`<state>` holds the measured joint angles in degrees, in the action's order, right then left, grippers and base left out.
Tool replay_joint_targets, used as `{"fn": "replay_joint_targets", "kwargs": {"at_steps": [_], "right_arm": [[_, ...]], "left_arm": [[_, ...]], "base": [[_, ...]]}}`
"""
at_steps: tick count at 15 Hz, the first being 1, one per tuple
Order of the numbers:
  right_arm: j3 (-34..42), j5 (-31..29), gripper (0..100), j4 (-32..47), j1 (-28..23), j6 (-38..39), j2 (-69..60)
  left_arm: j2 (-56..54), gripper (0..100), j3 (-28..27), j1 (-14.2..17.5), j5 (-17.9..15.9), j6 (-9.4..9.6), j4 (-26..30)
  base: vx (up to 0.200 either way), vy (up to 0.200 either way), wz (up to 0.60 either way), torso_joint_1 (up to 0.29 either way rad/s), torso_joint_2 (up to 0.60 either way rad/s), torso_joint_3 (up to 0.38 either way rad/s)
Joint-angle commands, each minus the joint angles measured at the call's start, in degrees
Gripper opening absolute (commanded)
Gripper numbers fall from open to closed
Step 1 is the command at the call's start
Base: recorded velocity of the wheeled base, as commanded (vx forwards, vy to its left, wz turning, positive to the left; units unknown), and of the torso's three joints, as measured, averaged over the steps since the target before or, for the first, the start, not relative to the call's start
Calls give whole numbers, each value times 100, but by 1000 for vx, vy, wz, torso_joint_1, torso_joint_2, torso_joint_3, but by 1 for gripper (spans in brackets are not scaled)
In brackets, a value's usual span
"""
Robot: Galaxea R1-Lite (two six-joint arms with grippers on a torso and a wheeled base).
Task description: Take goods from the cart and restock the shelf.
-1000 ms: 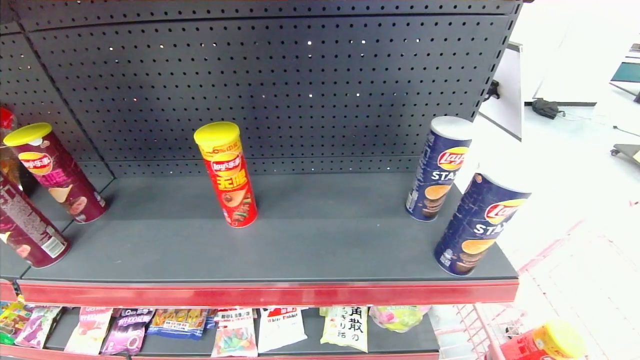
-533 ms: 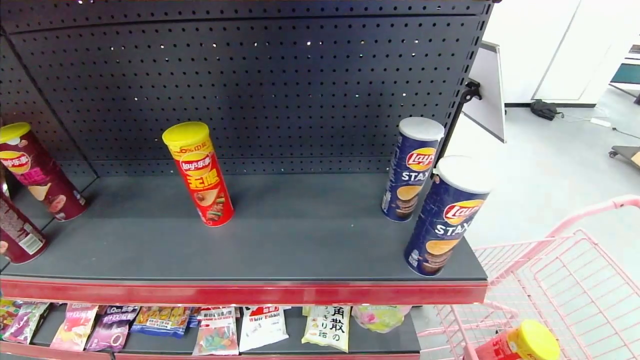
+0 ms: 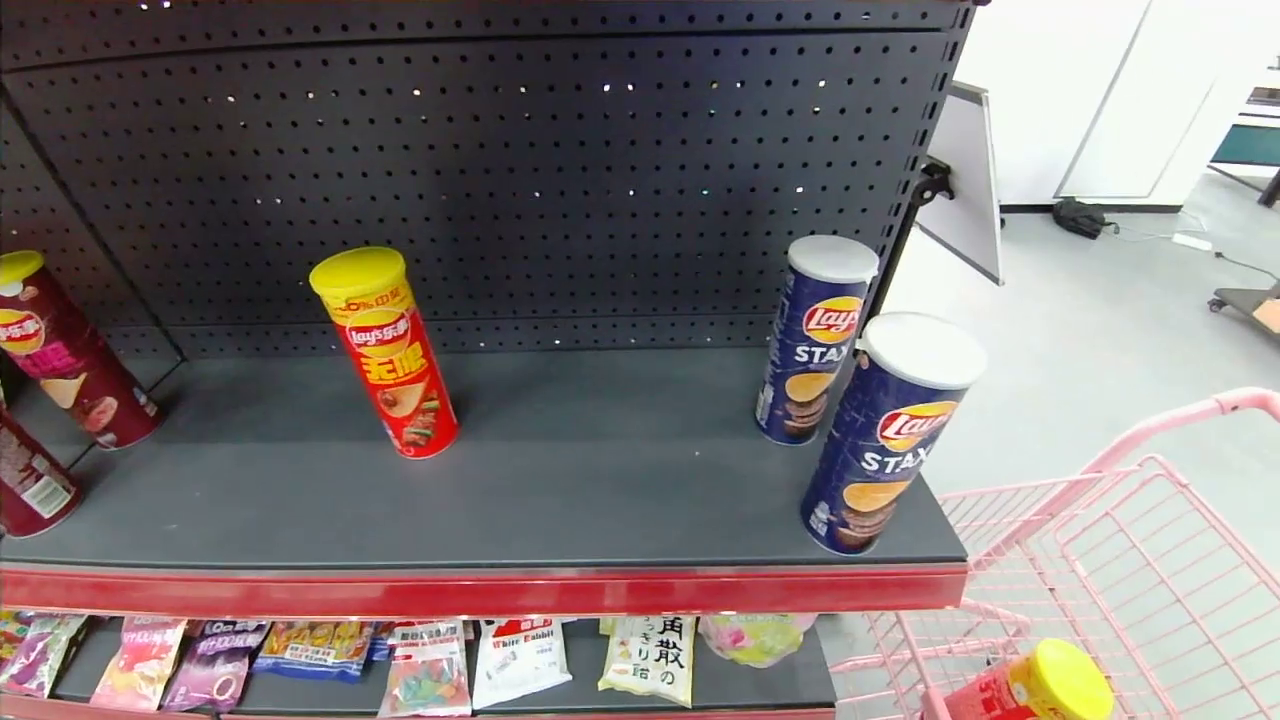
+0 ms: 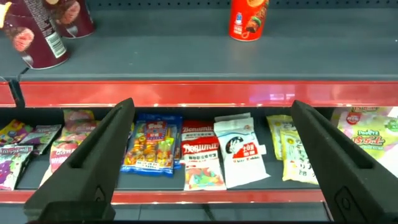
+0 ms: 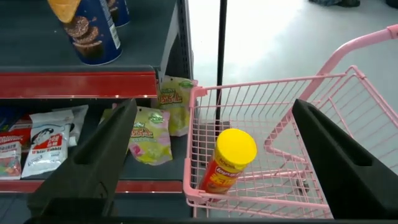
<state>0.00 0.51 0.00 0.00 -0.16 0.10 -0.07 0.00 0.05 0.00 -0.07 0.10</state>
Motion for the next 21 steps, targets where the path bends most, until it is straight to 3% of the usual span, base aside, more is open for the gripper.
{"fn": "replay_joint_targets", "kwargs": {"at_steps": [1,5,12,21], "right_arm": [[0,-7,100,0,0,-2,8],[0,-7,100,0,0,-2,8],[0,-7,100,0,0,7,8],[0,-7,100,0,0,16,8]], "left_arm": [[7,100,0,4,0,-1,-1],[7,100,0,-5,0,-1,-1],[7,100,0,4,0,-1,-1],[7,100,0,4,0,-1,-1]], "base": [[0,0,-600,-7,2,2],[0,0,-600,0,1,-1],[0,0,0,-12,20,16],[0,0,0,-137,343,197]]}}
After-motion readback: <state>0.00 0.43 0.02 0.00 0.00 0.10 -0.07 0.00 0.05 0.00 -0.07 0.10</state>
